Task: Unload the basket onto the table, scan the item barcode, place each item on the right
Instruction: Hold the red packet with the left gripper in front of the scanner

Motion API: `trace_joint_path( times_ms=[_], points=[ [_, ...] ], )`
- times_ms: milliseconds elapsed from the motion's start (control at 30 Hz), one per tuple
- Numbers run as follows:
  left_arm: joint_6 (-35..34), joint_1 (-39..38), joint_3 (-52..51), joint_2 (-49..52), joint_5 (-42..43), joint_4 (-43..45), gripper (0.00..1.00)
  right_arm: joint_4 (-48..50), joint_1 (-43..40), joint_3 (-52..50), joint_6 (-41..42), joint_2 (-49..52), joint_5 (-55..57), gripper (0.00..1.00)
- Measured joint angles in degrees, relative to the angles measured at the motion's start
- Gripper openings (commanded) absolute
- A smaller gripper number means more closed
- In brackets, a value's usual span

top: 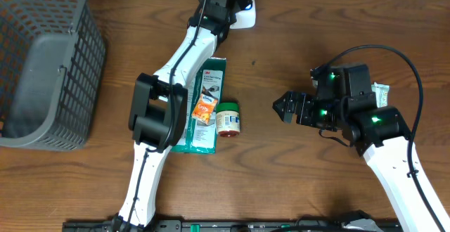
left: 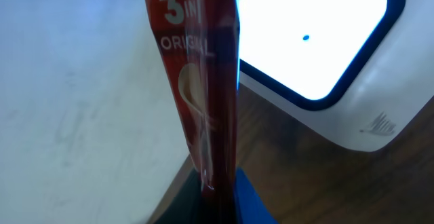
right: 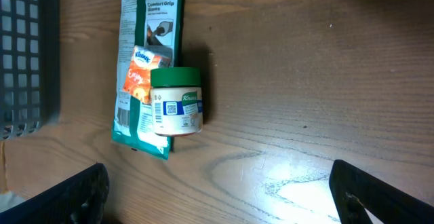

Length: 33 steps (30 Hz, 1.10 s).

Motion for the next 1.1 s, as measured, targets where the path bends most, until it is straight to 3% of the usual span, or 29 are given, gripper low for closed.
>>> trace_joint_path(
  times_ms=[300,667,1100],
  points=[
    [11.8,0.1,0.0,1.5,0.0,5.0,0.07,0.0,0.0,0.0,0.0,0.0,0.0,0.99],
    [16.5,0.9,0.0,6.6,0.0,8.0,0.07,0.0,0.0,0.0,0.0,0.0,0.0,0.99],
    [16.9,0.9,0.0,7.5,0.0,11.6,0.07,0.0,0.0,0.0,0.0,0.0,0.0,0.99]
  ],
)
